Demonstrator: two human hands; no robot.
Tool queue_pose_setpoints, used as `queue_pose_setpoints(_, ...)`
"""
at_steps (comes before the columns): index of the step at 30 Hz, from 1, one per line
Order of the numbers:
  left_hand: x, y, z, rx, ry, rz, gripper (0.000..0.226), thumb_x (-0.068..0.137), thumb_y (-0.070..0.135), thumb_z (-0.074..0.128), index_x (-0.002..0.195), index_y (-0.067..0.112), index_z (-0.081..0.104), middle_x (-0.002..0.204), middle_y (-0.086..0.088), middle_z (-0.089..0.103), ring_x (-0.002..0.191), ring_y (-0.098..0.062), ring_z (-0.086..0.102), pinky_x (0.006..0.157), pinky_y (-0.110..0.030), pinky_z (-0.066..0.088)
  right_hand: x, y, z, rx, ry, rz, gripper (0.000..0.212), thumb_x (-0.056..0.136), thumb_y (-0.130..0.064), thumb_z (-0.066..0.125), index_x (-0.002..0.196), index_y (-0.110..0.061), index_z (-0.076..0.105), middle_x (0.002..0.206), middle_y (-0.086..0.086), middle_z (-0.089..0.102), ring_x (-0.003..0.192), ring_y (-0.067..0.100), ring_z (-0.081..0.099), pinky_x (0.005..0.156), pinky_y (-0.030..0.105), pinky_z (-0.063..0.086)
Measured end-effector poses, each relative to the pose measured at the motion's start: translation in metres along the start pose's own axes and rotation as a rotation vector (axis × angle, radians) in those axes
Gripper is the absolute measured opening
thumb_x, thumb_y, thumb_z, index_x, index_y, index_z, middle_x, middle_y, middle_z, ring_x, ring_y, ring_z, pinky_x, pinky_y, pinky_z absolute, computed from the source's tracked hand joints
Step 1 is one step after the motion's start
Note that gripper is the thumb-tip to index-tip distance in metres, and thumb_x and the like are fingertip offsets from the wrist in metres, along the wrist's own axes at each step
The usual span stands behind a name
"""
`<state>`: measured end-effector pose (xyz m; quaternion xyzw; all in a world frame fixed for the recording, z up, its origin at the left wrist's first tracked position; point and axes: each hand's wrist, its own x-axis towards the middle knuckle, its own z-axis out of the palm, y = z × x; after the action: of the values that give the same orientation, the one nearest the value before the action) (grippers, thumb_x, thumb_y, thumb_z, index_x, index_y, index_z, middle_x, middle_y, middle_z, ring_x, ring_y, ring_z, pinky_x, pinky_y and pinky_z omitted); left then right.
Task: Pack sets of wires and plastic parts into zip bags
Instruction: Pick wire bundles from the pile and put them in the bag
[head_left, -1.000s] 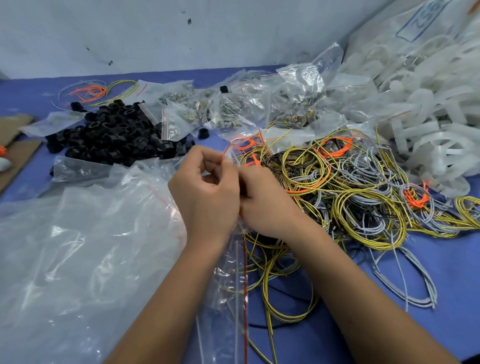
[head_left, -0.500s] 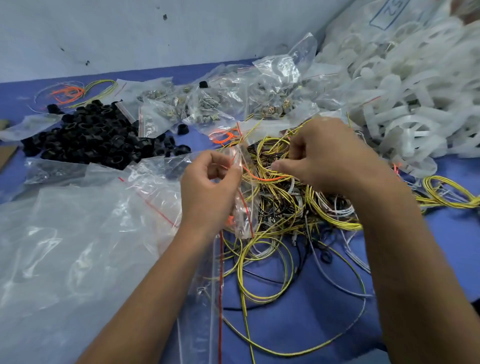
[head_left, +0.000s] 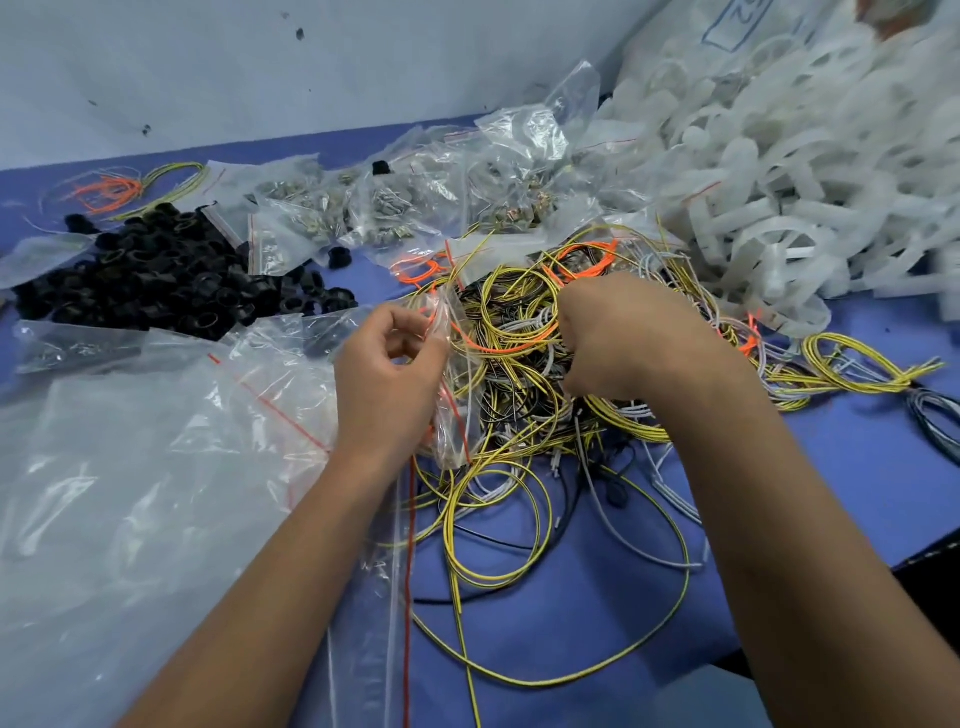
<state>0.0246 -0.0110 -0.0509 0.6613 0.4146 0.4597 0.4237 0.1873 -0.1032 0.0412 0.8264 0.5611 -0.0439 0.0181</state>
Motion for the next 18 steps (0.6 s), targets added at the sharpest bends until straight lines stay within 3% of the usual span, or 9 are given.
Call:
queue_pose_setpoints(3,0.001,0.000,-0.001,0.004,0.017,0.000,0.007,0.092,0.018,0.071,0.089,0.017,0.066,0.078,-0.003,0.069,0.064,-0.010,0.059,0.060,-0.023,0.048,-0.001,0.002,-0.005,0.063,0.019,-0.014,0.017,0.081,-0.014,0.072,0.090,-0.014,0.058,0.085,0.007,0.060,0.076,0.029,0.058,0.062,0.034,0.048)
queue_pose_setpoints(6,0.002,0.000,-0.004,-0.011,0.028,-0.006,0.008,0.092,0.019,0.071,0.087,0.018,0.065,0.080,-0.007,0.070,0.069,-0.020,0.065,0.063,-0.034,0.053,-0.003,0.006,-0.020,0.224,0.068,-0.043,0.021,0.079,-0.014,0.072,0.098,-0.017,0.064,0.090,0.004,0.066,0.079,0.023,0.063,0.062,0.031,0.050)
queue_pose_setpoints(8,0.004,0.000,-0.006,-0.013,0.047,-0.017,0.007,0.091,0.020,0.071,0.086,0.020,0.065,0.080,-0.007,0.070,0.072,-0.024,0.068,0.065,-0.039,0.055,-0.006,0.008,-0.031,0.438,0.107,-0.078,0.021,0.080,-0.015,0.071,0.096,-0.025,0.062,0.086,0.000,0.064,0.071,0.020,0.063,0.059,0.032,0.051)
queue_pose_setpoints(10,0.007,-0.001,-0.009,-0.003,0.083,-0.027,0.008,0.089,0.021,0.072,0.085,0.021,0.065,0.077,-0.003,0.069,0.069,-0.017,0.066,0.065,-0.034,0.053,-0.006,0.008,-0.039,0.700,0.147,-0.173,0.019,0.081,-0.012,0.070,0.094,-0.023,0.062,0.082,0.005,0.065,0.065,0.026,0.068,0.060,0.040,0.057)
queue_pose_setpoints(14,0.014,-0.004,-0.016,-0.040,0.155,-0.073,0.006,0.080,0.026,0.070,0.079,0.025,0.065,0.066,0.008,0.065,0.059,-0.008,0.059,0.057,-0.023,0.049,0.008,-0.003,-0.039,1.350,0.161,-0.437,0.018,0.089,0.007,0.060,0.097,-0.009,0.061,0.073,0.005,0.058,0.054,0.019,0.061,0.051,0.027,0.048)
queue_pose_setpoints(16,0.016,-0.005,-0.019,-0.072,0.196,-0.092,0.004,0.077,0.025,0.068,0.078,0.024,0.064,0.062,0.012,0.064,0.052,-0.004,0.058,0.052,-0.019,0.046,0.023,-0.014,-0.028,1.628,0.121,-0.462,0.017,0.094,0.007,0.059,0.103,-0.008,0.062,0.076,0.004,0.056,0.055,0.016,0.058,0.053,0.024,0.047)
queue_pose_setpoints(18,0.019,-0.007,-0.021,-0.092,0.235,-0.102,0.008,0.081,0.022,0.071,0.078,0.022,0.064,0.059,0.012,0.064,0.048,-0.003,0.057,0.052,-0.022,0.045,0.038,-0.026,-0.008,1.777,0.115,-0.365,0.015,0.097,0.005,0.060,0.106,-0.006,0.065,0.077,0.005,0.060,0.058,0.015,0.059,0.057,0.025,0.049)
